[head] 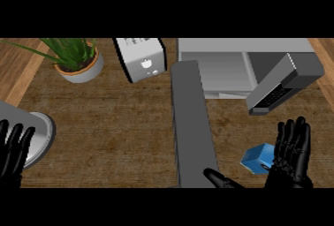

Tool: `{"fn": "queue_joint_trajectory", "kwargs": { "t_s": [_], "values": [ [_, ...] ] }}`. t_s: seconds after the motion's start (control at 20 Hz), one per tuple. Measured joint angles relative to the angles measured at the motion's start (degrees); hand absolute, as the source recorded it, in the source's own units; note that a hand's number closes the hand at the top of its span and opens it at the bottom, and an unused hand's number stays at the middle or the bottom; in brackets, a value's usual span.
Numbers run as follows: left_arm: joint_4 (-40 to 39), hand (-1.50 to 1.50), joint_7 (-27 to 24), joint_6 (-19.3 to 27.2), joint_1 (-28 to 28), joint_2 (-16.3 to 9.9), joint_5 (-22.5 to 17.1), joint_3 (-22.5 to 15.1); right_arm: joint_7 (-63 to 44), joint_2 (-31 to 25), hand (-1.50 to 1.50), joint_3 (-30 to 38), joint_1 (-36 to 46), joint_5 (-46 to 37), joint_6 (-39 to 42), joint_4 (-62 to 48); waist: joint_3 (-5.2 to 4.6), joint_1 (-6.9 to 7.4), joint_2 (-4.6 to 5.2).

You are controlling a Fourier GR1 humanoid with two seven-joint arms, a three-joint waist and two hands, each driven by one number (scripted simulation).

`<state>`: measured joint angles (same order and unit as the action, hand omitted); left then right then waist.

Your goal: Pick up the milk, place it into the microwave and close the microwave

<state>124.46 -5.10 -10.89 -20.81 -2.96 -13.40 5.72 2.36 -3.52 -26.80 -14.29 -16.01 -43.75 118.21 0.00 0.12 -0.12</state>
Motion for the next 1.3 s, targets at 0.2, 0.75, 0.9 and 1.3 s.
{"fn": "queue_joint_trajectory", "kwargs": {
  "t_s": [0.2,0.75,0.9,1.3],
  "values": [
    [1.0,-1.50,-0.6,-1.9,-2.3,0.1,-0.9,0.4,6.6,-0.7,-1.50,4.2,-2.4,7.2,1.0,-3.3,-0.02,0.00,-0.04],
    [0.9,-1.50,-3.5,-4.5,-5.3,1.4,-0.1,1.0,25.5,-0.4,-1.50,11.1,-11.1,20.0,7.3,-13.2,0.03,-0.10,0.01],
    [1.8,-1.50,-2.6,-5.3,-5.4,1.1,-1.5,2.1,28.6,-0.4,-1.50,13.3,-10.5,22.3,9.7,-17.1,0.03,-0.07,0.03],
    [2.5,-1.50,-2.2,-5.9,-5.7,1.7,-1.6,2.6,35.8,-1.1,-1.50,17.8,-7.6,24.6,15.0,-26.4,0.01,0.00,0.06]
  ]
}}
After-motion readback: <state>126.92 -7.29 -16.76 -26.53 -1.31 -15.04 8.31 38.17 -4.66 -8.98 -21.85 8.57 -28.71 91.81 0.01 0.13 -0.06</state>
